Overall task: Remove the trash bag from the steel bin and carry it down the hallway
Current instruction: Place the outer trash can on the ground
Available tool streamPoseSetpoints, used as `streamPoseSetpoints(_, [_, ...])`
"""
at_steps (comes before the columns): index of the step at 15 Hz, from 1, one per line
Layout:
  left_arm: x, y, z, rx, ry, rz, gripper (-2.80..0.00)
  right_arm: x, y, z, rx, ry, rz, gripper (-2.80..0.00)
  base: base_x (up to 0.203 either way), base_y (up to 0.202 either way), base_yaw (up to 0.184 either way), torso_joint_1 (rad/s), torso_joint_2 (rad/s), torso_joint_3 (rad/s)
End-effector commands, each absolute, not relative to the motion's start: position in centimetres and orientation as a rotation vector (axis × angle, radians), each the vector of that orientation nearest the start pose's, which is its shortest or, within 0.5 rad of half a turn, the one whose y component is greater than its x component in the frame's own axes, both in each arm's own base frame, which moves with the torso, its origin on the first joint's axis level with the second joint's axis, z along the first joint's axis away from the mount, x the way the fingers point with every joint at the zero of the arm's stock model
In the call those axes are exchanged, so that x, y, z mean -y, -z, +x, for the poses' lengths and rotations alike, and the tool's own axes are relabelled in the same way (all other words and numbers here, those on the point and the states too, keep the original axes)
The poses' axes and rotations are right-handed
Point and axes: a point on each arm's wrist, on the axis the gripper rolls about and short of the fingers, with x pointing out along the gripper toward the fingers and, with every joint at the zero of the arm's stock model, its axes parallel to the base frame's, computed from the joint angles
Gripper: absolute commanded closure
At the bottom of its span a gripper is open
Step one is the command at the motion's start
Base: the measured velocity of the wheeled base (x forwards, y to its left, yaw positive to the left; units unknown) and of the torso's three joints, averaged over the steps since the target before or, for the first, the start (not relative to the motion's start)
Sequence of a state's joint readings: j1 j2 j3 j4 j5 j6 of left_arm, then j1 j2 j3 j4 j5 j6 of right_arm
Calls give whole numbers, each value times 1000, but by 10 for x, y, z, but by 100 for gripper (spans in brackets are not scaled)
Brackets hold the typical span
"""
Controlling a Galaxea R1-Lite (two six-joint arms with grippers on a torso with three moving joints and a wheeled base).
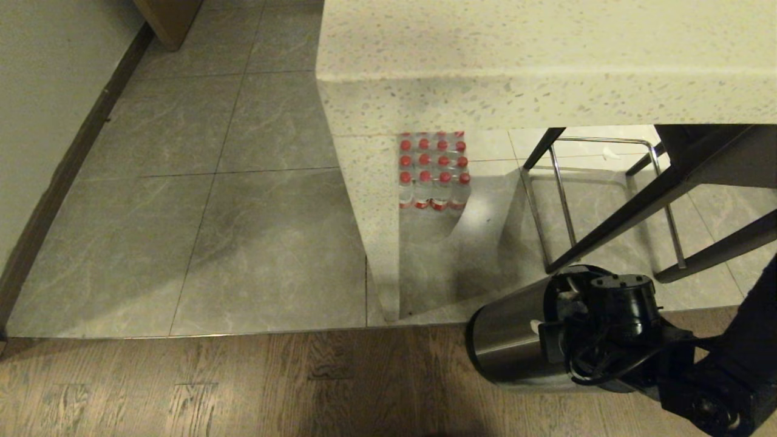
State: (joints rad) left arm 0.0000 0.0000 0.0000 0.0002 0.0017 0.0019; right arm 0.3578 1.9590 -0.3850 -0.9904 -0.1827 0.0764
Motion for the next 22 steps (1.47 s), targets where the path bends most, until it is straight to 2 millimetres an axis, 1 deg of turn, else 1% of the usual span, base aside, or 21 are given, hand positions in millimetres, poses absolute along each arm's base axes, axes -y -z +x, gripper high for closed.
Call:
streamPoseSetpoints(1, [0,-75,-23,0,-2,2,0,-92,-64,247,-509,-163,-70,0,0,0,0,0,0,0])
streamPoseSetpoints(3, [0,-75,-23,0,-2,2,0,-91,-81,239,-467,-174,-69,0,0,0,0,0,0,0])
streamPoseSetpoints(5, [0,-75,-23,0,-2,2,0,-86,-101,224,-441,-182,-79,0,0,0,0,0,0,0])
streamPoseSetpoints(9, [0,-75,-23,0,-2,2,0,-70,-139,176,-453,-199,-96,0,0,0,0,0,0,0])
streamPoseSetpoints(12, [0,-75,-23,0,-2,2,0,-55,-168,141,-424,-200,-87,0,0,0,0,0,0,0])
streamPoseSetpoints(15, [0,-75,-23,0,-2,2,0,-40,-190,104,-436,-196,-82,0,0,0,0,0,0,0])
streamPoseSetpoints(18, [0,-75,-23,0,-2,2,0,-22,-205,66,-464,-172,-54,0,0,0,0,0,0,0])
streamPoseSetpoints(20, [0,-75,-23,0,-2,2,0,-13,-210,47,-500,-88,-5,0,0,0,0,0,0,0])
streamPoseSetpoints(22, [0,-75,-23,-2,-2,2,0,-6,-202,35,-540,40,22,0,0,0,0,0,0,0])
